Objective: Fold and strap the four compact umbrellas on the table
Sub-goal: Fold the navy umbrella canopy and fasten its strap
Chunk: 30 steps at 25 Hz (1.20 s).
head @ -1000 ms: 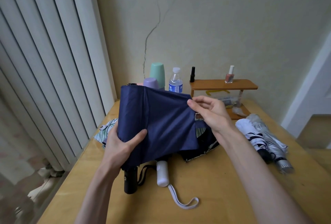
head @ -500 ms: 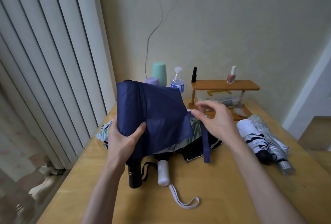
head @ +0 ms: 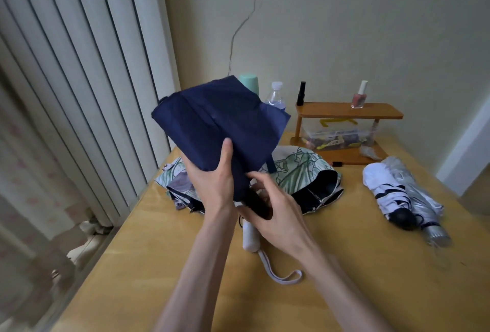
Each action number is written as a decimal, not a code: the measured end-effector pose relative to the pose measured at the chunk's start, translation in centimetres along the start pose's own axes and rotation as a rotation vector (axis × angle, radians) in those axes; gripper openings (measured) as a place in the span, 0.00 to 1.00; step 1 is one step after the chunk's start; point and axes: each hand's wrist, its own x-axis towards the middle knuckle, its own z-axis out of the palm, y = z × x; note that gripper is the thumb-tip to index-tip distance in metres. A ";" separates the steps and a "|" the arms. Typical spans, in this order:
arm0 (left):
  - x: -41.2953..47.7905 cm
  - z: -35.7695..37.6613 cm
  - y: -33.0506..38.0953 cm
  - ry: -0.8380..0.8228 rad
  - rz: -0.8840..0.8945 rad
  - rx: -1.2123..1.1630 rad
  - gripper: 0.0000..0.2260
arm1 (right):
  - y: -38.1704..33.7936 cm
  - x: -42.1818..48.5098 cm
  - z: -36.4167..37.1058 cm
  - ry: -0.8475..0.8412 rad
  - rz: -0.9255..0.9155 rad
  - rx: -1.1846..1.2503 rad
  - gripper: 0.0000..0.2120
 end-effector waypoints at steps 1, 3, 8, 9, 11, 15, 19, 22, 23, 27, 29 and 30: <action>-0.3 0.4 -0.2 -0.002 -0.014 -0.027 0.32 | 0.3 -0.2 0.0 0.017 -0.003 -0.009 0.27; -0.9 0.9 -0.6 -0.060 -0.049 -0.085 0.30 | 1.1 -0.3 -0.1 0.028 -0.016 0.013 0.25; -0.1 0.3 -1.4 -0.313 -0.093 -0.029 0.28 | 2.6 0.3 -1.8 -0.020 0.024 0.266 0.21; 0.2 0.3 -1.4 -0.314 -0.071 0.000 0.29 | 2.7 0.5 -2.2 -0.056 0.036 0.303 0.21; 0.5 0.5 -1.3 -0.279 -0.064 -0.023 0.34 | 2.7 0.8 -2.9 -0.171 0.093 0.415 0.19; 0.7 0.9 -1.3 -0.303 -0.162 -0.214 0.30 | 2.9 0.7 -3.9 -0.305 0.270 0.764 0.15; 1.0 1.0 -1.6 -0.245 -0.228 -0.224 0.30 | 3.0 0.5 -3.5 -0.281 0.258 0.665 0.15; 1.4 0.9 -2.2 -0.205 -0.177 -0.202 0.33 | 3.6 0.4 -2.3 0.020 0.155 0.444 0.20; 1.5 0.8 -2.1 -0.209 -0.165 -0.196 0.34 | 3.6 0.4 -2.2 0.051 0.154 0.468 0.18; 1.6 0.7 -1.8 -0.227 -0.144 -0.227 0.35 | 3.5 0.4 -2.5 -0.128 0.243 0.629 0.13; 1.4 0.6 -1.5 -0.213 -0.131 -0.203 0.37 | 3.4 0.4 -2.5 -0.184 0.236 0.651 0.13; 1.3 0.6 -1.5 -0.195 -0.129 -0.189 0.38 | 3.4 0.4 -2.3 -0.176 0.217 0.623 0.13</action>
